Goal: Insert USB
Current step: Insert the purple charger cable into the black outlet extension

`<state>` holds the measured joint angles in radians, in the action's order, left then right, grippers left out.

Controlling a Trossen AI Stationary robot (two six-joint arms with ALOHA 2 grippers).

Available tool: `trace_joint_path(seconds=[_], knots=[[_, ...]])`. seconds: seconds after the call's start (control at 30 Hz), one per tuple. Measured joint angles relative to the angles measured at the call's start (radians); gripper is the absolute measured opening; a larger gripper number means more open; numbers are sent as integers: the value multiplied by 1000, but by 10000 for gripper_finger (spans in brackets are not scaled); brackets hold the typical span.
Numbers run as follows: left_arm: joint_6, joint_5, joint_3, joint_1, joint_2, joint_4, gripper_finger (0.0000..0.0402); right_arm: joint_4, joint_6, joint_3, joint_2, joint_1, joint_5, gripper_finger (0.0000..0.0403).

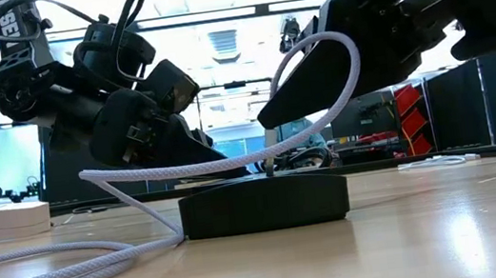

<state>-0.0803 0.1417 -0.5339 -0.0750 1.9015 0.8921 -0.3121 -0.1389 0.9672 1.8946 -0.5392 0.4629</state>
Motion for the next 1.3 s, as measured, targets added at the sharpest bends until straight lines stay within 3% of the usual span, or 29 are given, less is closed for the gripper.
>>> trace_joint_path(seconds=[0.27,1.3], knots=[[0,0,0,0,0,0,66,-4,9,0,0,0,-94,0],[-8,0,0,0,0,0,69,38,48,-1,-21,9,-104,0]])
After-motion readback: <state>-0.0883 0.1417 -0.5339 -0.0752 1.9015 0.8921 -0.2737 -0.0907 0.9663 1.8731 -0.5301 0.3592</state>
